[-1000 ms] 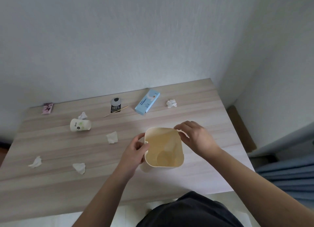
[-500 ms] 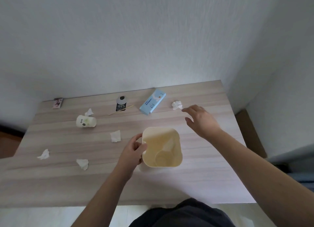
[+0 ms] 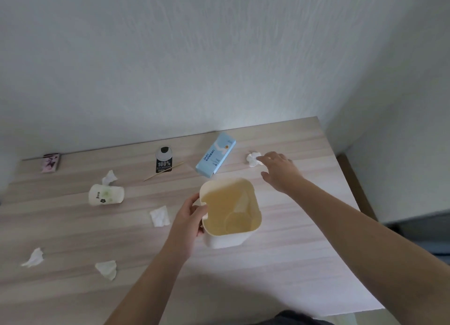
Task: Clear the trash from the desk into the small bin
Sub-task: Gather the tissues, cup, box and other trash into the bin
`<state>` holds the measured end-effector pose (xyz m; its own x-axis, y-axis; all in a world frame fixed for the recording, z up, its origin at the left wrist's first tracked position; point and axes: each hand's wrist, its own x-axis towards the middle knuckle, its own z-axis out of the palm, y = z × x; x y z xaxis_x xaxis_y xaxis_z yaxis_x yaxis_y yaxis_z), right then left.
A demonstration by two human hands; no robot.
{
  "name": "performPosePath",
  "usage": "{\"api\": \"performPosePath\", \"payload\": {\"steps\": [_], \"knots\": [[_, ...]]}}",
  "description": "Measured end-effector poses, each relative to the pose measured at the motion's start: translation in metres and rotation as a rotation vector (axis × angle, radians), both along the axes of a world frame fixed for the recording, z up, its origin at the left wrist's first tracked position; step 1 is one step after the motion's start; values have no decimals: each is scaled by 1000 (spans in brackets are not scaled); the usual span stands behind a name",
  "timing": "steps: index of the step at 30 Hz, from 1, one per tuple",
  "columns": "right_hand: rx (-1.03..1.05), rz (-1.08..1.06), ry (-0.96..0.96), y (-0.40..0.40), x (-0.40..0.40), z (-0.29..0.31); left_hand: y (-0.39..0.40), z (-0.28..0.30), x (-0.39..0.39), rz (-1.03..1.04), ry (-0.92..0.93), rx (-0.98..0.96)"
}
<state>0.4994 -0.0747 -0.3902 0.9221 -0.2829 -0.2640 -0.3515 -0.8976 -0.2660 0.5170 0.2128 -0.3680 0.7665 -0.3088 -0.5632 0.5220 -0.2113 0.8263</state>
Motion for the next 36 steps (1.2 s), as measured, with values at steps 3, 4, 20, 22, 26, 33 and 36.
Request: {"api": "performPosePath", "payload": {"steps": [3,4,20,22,26,33,36], "knots": [[4,-30,35,-1,20,-14,-3,-7,17,-28,46,-30],[6,-35,44,-1,26,-20,-5,-8,21,-41,60,-37],[-24,-146,69,7,42,-80,10,-21,51,20,61,-51],[33,-161,78,6,33,-77,13,-21,52,14,66,-53],[136,-198,47,12,13,-60,18,-18,50,8,76,-103],[319,-429,-425,49,-19,9,25,-13,46,-30,32,-74],[321,-327,-610,76,-37,45,27,-9,41,-78,-13,-88]]}}
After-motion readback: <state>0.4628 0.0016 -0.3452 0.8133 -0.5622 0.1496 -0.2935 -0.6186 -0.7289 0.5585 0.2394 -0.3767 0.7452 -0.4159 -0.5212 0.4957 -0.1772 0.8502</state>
